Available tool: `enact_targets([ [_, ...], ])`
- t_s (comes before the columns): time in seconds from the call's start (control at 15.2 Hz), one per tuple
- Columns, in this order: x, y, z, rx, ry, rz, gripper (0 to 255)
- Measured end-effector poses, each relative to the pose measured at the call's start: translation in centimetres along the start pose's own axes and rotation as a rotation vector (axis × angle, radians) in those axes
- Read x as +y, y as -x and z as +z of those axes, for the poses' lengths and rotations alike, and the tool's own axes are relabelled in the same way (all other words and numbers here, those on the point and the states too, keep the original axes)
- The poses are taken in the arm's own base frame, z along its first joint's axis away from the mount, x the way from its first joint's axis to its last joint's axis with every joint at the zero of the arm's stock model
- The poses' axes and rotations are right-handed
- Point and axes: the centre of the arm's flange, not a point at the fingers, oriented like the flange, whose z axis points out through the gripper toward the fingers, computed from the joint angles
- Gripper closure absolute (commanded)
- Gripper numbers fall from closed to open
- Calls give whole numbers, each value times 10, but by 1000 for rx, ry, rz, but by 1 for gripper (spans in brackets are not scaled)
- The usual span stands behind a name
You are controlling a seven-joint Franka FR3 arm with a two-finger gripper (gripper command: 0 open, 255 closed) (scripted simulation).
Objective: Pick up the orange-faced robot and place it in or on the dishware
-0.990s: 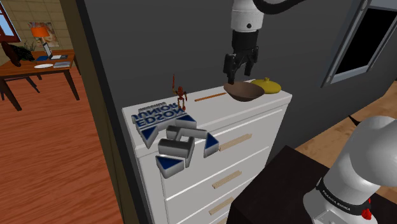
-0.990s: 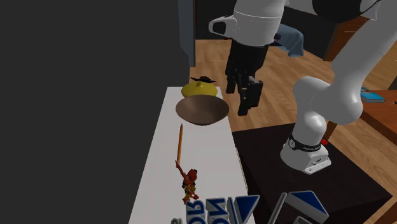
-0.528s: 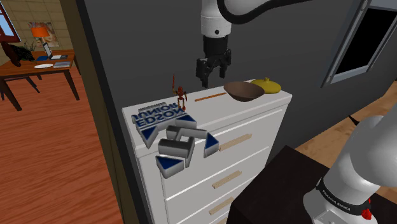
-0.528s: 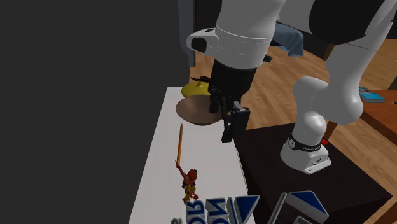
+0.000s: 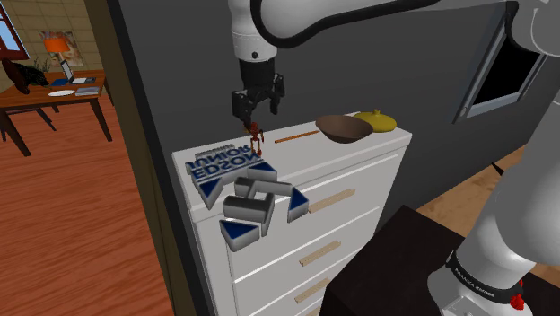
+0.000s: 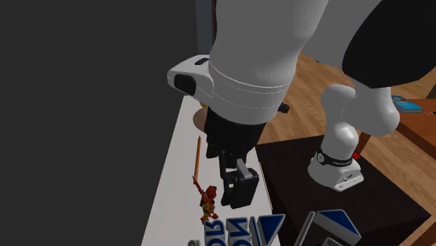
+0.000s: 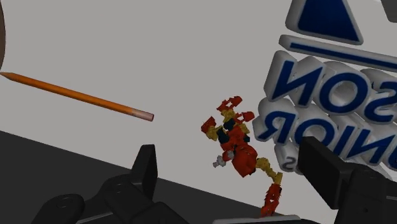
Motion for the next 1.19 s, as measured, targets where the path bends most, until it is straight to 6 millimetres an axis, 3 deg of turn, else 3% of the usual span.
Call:
enact_targets([
  [0.53,-9,-7,38,6,2,-6,0],
  [0.92,-8,-7,41,6,2,-6,0],
  [0.99,-8,-7,41,6,2,-6,255],
  [1.19,-8,-7,41,6,2,-6,255],
])
